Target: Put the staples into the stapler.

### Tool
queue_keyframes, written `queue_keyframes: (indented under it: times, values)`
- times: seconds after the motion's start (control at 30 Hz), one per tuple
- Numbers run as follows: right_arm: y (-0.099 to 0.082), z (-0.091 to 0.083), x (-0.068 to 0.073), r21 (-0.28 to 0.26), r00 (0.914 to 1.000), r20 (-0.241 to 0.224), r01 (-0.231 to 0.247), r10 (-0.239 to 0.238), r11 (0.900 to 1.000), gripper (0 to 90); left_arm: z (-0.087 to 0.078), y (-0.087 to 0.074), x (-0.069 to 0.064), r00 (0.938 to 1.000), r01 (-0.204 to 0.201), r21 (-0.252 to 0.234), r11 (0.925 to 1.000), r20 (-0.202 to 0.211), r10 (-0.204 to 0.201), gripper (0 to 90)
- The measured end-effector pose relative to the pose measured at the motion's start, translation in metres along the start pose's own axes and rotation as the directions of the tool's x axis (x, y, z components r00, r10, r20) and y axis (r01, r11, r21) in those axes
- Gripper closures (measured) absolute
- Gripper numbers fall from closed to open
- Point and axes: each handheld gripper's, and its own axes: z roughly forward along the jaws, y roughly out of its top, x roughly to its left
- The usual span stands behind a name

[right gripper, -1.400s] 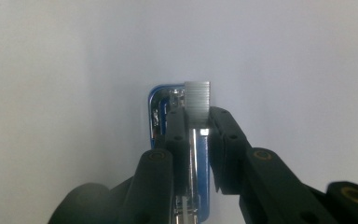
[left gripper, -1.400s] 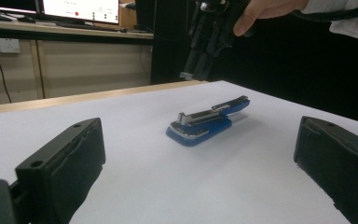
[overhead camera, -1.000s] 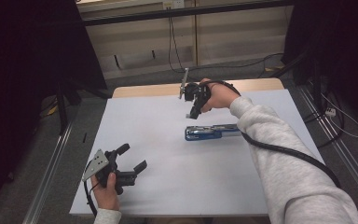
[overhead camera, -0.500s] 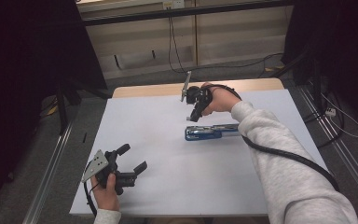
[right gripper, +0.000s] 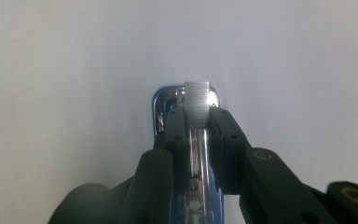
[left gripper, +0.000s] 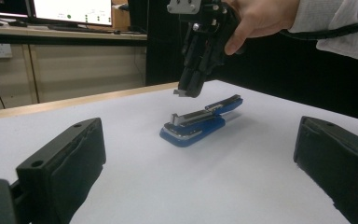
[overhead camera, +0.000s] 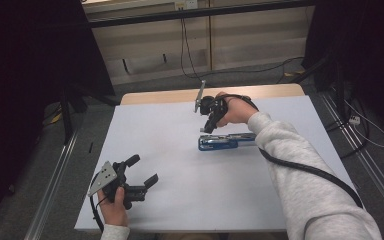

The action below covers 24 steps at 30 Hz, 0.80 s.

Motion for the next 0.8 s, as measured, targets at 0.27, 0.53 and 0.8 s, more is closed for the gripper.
queue_keyframes:
  times: [0.27, 0.53, 0.8]
  values:
    - [-0.004, 0.003, -0.001, -0.011, 1.0000, 0.001, -0.004, 0.004, 0.9999, 78.9, 0.000, 0.000, 0.000, 1.0000, -0.004, 0.005, 1.0000, 0.003, 0.004, 2.1]
    - [-0.007, 0.008, 0.000, -0.018, 1.0000, -0.004, -0.004, 0.004, 0.9998, 79.0, -0.001, 0.001, 0.000, 0.9999, -0.013, 0.005, 0.9999, -0.001, 0.013, 2.1]
    - [-0.012, 0.014, 0.000, -0.015, 0.9999, -0.010, -0.003, 0.003, 0.9999, 78.9, 0.000, 0.000, -0.001, 0.9999, -0.017, 0.008, 0.9998, 0.002, 0.017, 2.1]
